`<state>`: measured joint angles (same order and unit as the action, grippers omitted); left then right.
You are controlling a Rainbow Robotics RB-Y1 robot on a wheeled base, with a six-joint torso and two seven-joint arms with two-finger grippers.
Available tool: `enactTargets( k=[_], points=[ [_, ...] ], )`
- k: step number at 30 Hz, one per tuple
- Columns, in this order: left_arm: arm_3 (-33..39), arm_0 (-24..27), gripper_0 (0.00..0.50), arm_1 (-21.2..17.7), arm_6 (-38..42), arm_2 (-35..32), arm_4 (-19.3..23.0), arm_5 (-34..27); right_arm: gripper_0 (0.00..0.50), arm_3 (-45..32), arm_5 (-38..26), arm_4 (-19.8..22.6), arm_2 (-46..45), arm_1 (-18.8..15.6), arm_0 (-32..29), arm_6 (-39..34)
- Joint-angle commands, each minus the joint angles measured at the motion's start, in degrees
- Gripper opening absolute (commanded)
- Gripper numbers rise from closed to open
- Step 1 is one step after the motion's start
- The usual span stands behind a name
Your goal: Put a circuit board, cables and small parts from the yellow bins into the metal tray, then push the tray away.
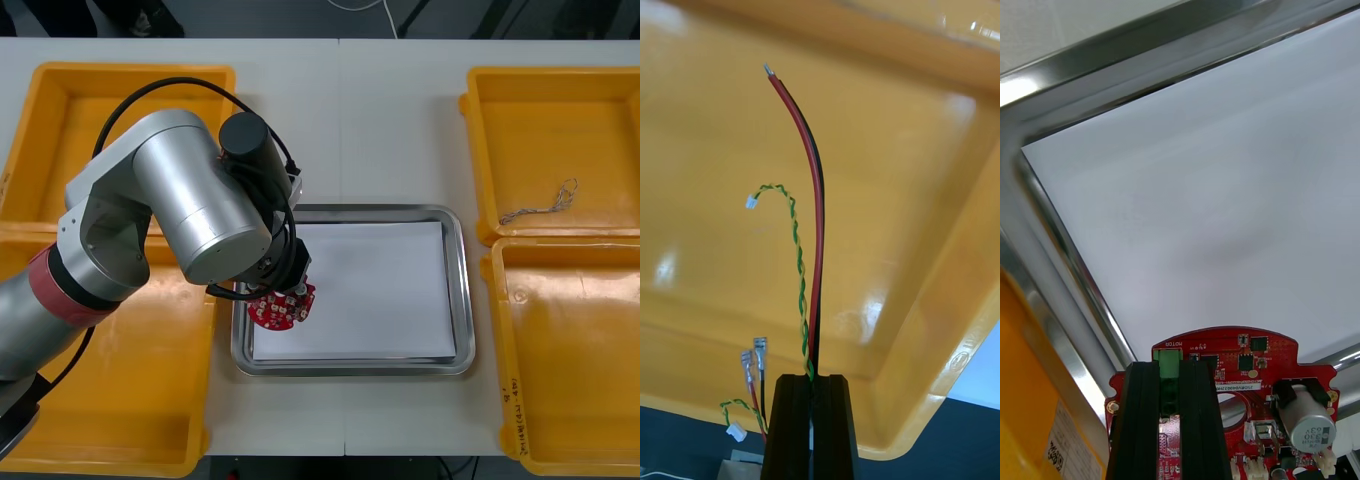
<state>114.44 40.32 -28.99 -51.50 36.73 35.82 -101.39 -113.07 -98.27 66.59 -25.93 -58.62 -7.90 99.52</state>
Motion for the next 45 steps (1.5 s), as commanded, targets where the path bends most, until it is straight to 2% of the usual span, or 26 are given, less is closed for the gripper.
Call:
enactTargets(
  k=[1, 8, 13, 19, 26, 30, 37, 41, 42, 43, 44, 45],
  points=[
    [-1.6, 2.5, 0.000, 1.2, 4.9, 2.6, -0.4, 2.9, 0.000, -2.3, -1.9, 1.1, -2.2, -1.3, 3.8, -6.9],
    [-6.2, 2.6, 0.000, 1.2, 5.1, 5.3, -0.3, 7.4, 0.000, -6.4, -4.5, 1.3, -0.6, -1.3, 8.1, -16.0],
    [-7.4, 2.5, 0.000, 1.2, 5.6, 6.6, -0.3, 8.8, 0.000, -8.7, -6.0, 1.1, 0.8, -1.2, 10.8, -19.4],
    [-7.9, 2.5, 0.000, 0.7, 6.3, 8.8, 0.0, 9.7, 0.000, -13.2, -6.5, -0.6, 4.3, -1.3, 13.7, -20.2],
    [-9.6, 2.5, 0.000, 0.1, 6.8, 10.5, 0.9, 11.0, 0.000, -16.1, -6.6, 1.6, 5.4, -1.3, 15.1, -25.2],
    [-9.8, 2.4, 0.000, -0.4, 6.8, 11.1, 1.0, 11.6, 0.000, -17.7, -6.8, 2.8, 6.5, -1.3, 16.9, -24.8],
    [-9.8, 1.9, 0.003, -0.5, 7.0, 11.2, 1.4, 12.2, 0.000, -20.4, -7.7, 0.0, 9.8, -1.3, 19.0, -25.9],
    [-9.8, 1.7, 0.008, -0.5, 7.2, 11.2, 1.4, 12.4, 0.000, -20.2, -7.6, 1.9, 9.9, -1.2, 19.2, -26.0],
    [-9.8, 1.7, 0.058, -0.5, 7.2, 11.2, 1.4, 12.4, 0.000, -20.1, -7.4, 2.8, 9.9, -1.1, 19.5, -25.7],
    [-9.8, 1.7, 0.144, -0.5, 7.3, 11.2, 1.4, 12.5, 0.000, -20.1, -7.3, 3.6, 9.9, -1.1, 19.8, -25.6],
    [-9.8, 1.6, 0.197, -0.5, 7.3, 11.1, 1.4, 12.4, 0.000, -20.1, -7.3, 4.0, 9.9, -1.2, 19.9, -25.4],
    [-9.8, 1.7, 0.296, -0.5, 7.3, 11.2, 1.4, 12.5, 0.000, -20.1, -7.3, 4.6, 10.0, -1.1, 20.4, -25.3]
  ],
)
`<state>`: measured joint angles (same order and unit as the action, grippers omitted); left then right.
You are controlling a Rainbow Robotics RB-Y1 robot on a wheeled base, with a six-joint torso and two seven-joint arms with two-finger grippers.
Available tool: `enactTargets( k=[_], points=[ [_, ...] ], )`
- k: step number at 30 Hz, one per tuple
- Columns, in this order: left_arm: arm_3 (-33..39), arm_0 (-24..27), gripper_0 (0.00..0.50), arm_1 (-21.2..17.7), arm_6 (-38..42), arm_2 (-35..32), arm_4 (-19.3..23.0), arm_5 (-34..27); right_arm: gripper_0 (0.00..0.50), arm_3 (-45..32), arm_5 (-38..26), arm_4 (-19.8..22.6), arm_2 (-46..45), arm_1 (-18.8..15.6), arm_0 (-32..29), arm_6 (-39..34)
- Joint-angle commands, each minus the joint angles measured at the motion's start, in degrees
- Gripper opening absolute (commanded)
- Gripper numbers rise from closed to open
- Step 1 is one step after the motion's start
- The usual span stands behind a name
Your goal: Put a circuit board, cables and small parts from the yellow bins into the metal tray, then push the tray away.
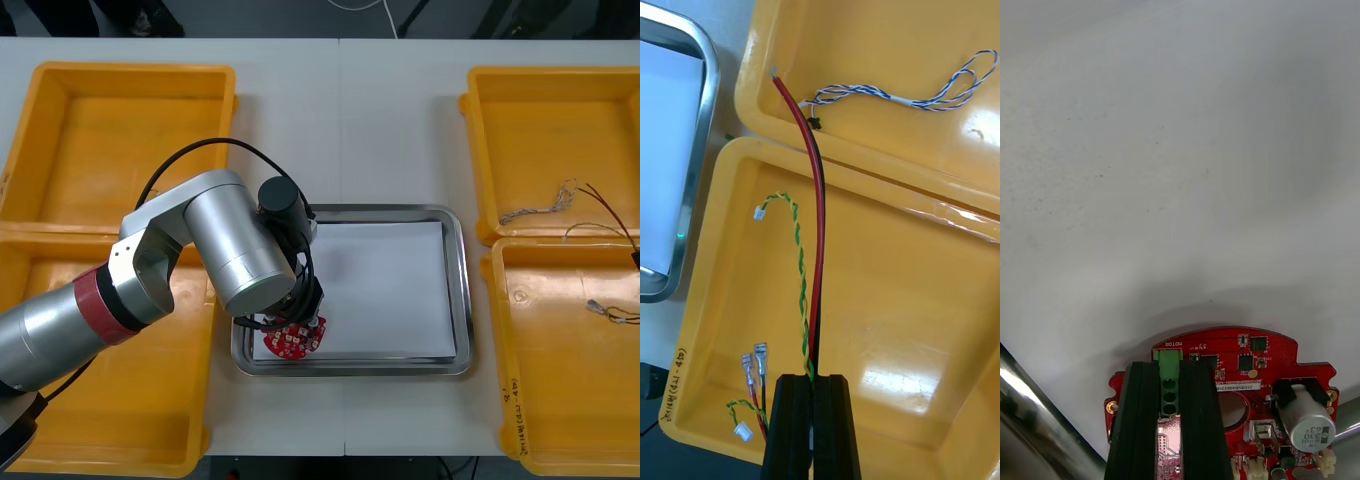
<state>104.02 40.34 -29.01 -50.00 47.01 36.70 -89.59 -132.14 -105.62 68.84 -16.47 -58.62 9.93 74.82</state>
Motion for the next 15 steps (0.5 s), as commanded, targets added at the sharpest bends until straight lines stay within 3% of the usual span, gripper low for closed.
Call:
enactTargets(
  k=[1, 4, 15],
  points=[
    [0.7, 1.7, 0.370, -0.5, 5.9, 0.9, 0.6, 0.8, 0.000, -1.1, 0.1, 2.9, 0.9, -1.2, 3.0, -0.5],
    [0.7, 1.7, 0.500, -0.5, 6.0, 0.9, 0.7, 0.9, 0.000, -1.6, 0.1, 3.1, 2.7, -1.2, 4.6, 0.0],
    [2.2, 1.8, 0.500, -1.4, 6.5, 0.0, 1.1, 1.1, 0.000, -2.1, 2.3, -1.1, 12.5, -1.2, 10.6, 0.9]
  ],
)
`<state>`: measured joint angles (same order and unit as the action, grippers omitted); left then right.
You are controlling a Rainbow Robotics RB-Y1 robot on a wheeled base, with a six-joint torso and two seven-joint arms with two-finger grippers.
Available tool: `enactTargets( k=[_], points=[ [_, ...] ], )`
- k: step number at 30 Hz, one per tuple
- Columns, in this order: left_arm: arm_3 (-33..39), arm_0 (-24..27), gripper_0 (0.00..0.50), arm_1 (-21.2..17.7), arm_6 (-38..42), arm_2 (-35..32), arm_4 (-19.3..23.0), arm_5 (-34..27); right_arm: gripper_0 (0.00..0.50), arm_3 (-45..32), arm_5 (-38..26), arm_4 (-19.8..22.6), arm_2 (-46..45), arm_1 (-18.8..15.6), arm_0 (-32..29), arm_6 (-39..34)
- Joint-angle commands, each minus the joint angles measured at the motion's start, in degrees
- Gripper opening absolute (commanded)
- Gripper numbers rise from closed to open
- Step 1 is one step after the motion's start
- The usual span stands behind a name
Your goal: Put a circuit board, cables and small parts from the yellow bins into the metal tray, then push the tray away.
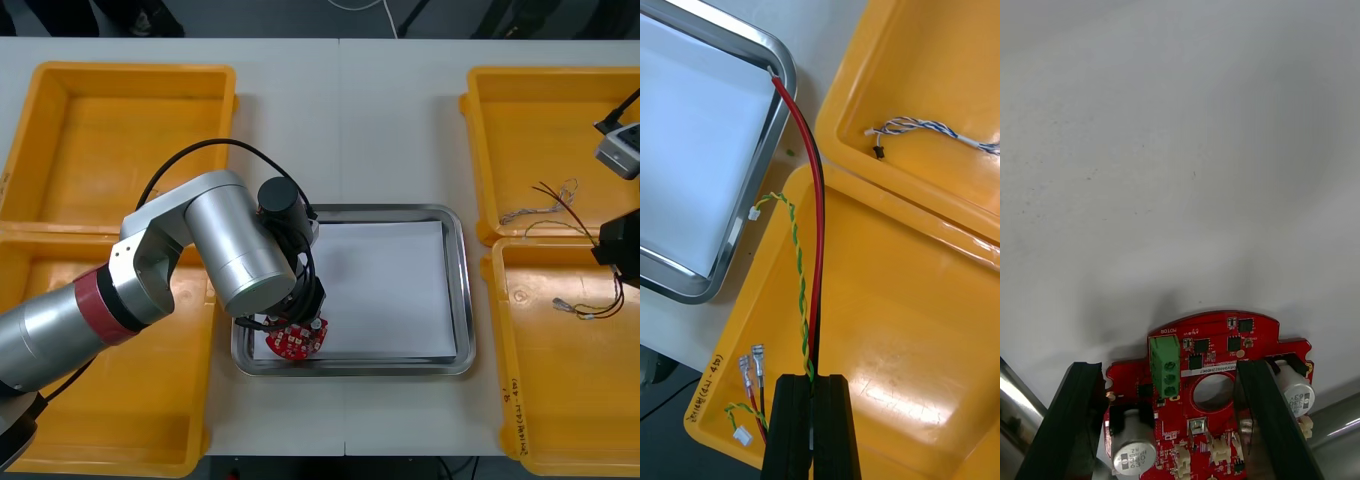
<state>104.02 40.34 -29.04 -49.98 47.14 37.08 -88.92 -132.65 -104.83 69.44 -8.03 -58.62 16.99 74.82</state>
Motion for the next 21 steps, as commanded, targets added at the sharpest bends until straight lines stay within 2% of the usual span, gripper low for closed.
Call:
enactTargets(
  k=[1, 12, 17, 21],
  points=[
    [2.7, 1.8, 0.500, -1.5, 6.6, -1.0, 1.0, 0.1, 0.000, -1.5, 1.8, -2.1, 5.0, -1.2, 3.8, 1.1],
    [7.3, 2.6, 0.500, -1.6, 6.2, -10.0, 4.5, -9.3, 0.000, -1.6, 2.7, -1.0, 6.2, -1.2, 3.9, 3.7],
    [8.5, 3.3, 0.500, -1.6, 5.6, -16.2, 7.4, -14.3, 0.000, -1.8, 3.8, -1.1, 7.2, -1.2, 3.9, 4.8],
    [9.2, 3.6, 0.500, -1.7, 4.9, -19.9, 8.2, -18.2, 0.000, -1.8, 5.2, -1.2, 9.2, -1.2, 4.5, 6.0]
  ],
)
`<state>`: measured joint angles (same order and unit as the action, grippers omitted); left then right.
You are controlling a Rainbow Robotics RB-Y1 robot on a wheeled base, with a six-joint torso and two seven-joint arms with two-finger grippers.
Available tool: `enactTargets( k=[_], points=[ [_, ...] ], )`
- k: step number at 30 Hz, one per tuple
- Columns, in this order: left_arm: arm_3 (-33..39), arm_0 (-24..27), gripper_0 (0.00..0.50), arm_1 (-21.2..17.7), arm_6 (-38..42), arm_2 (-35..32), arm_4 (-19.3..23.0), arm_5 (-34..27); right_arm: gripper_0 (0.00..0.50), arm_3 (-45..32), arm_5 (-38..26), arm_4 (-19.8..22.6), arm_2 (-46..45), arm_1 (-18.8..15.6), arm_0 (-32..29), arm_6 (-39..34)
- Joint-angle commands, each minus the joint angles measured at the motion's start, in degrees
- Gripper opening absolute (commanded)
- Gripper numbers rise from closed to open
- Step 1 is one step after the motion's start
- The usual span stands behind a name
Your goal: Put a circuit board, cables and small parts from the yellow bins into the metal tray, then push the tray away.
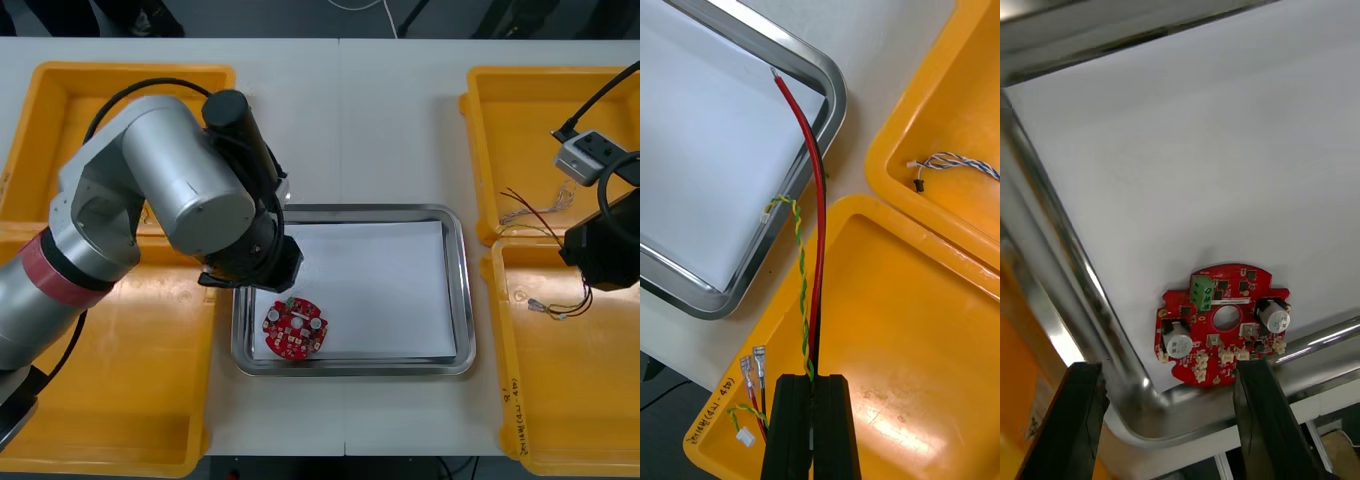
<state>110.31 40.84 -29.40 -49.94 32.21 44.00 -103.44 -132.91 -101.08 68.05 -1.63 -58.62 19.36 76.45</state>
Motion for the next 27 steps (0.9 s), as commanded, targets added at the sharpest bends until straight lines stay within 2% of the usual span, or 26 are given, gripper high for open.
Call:
enactTargets(
  k=[1, 10, 21, 27],
  points=[
    [3.2, 3.1, 0.500, -1.5, 4.6, -6.1, 1.5, -4.9, 0.000, -1.7, 1.7, 0.1, 3.7, -1.2, 2.9, 4.8],
    [5.7, 2.9, 0.500, -4.1, -0.4, -14.5, 2.4, -6.6, 0.000, -1.7, 2.6, -1.5, 11.4, -0.8, 8.4, 13.4],
    [5.9, 0.4, 0.500, -10.8, -1.9, -21.1, 3.4, -6.6, 0.000, 0.2, 2.6, -6.5, 19.8, 4.8, 14.0, 24.9],
    [5.9, -2.0, 0.500, -12.9, -3.1, -24.7, 3.2, -6.6, 0.000, 1.6, 2.6, -7.7, 21.6, 6.8, 14.7, 33.0]
  ],
)
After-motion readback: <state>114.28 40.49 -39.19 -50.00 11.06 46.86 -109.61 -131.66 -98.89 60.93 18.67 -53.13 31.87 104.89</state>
